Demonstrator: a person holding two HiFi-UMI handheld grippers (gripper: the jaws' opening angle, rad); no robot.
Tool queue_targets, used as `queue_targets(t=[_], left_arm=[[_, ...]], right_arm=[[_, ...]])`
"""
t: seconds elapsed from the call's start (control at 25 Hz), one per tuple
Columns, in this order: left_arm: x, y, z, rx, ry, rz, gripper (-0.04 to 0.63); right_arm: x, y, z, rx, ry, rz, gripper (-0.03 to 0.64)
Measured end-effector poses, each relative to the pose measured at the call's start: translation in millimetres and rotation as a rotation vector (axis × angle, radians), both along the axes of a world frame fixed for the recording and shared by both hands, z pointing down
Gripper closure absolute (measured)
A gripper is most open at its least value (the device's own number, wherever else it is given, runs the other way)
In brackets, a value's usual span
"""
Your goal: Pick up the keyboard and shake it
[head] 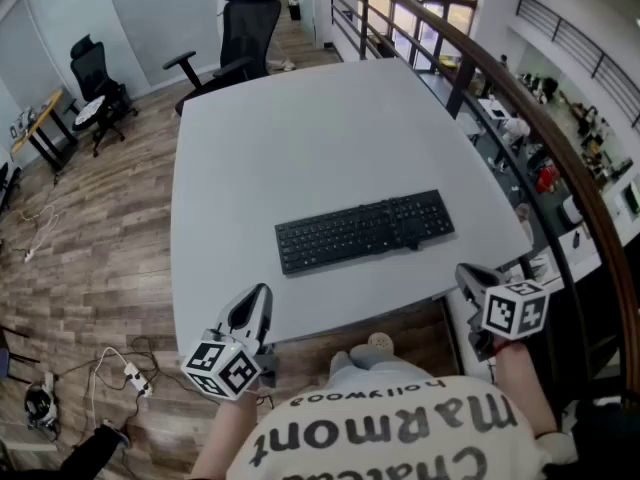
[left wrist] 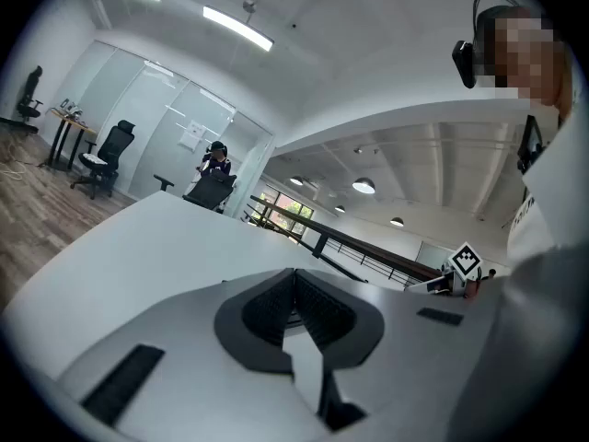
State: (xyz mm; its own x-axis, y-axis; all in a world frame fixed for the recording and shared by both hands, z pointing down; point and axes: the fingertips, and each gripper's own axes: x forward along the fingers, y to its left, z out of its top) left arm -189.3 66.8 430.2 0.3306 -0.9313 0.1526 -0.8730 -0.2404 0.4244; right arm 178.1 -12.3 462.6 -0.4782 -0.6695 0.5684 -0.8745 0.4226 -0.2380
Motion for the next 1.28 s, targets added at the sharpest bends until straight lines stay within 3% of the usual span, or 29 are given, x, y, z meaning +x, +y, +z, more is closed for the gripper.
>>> queue_targets(t=[0.64,0.88,1.28], left_arm=[[8,5,6,0.004,-0.003,0.021,0.592],[4,-9,-3,0.023,0.025,-0.047,0.592],[-7,-48,14,-0.105,-0.013,-0.136,0.592]], right_arm=[[-26,-9,9,-0.035,-0.008,-0.072,0.578],[-47,-35,6,-0.051,-0.006,-0.161,0.577],[-111,-104,10,-0.098,-0.020,-0.365,0.577]])
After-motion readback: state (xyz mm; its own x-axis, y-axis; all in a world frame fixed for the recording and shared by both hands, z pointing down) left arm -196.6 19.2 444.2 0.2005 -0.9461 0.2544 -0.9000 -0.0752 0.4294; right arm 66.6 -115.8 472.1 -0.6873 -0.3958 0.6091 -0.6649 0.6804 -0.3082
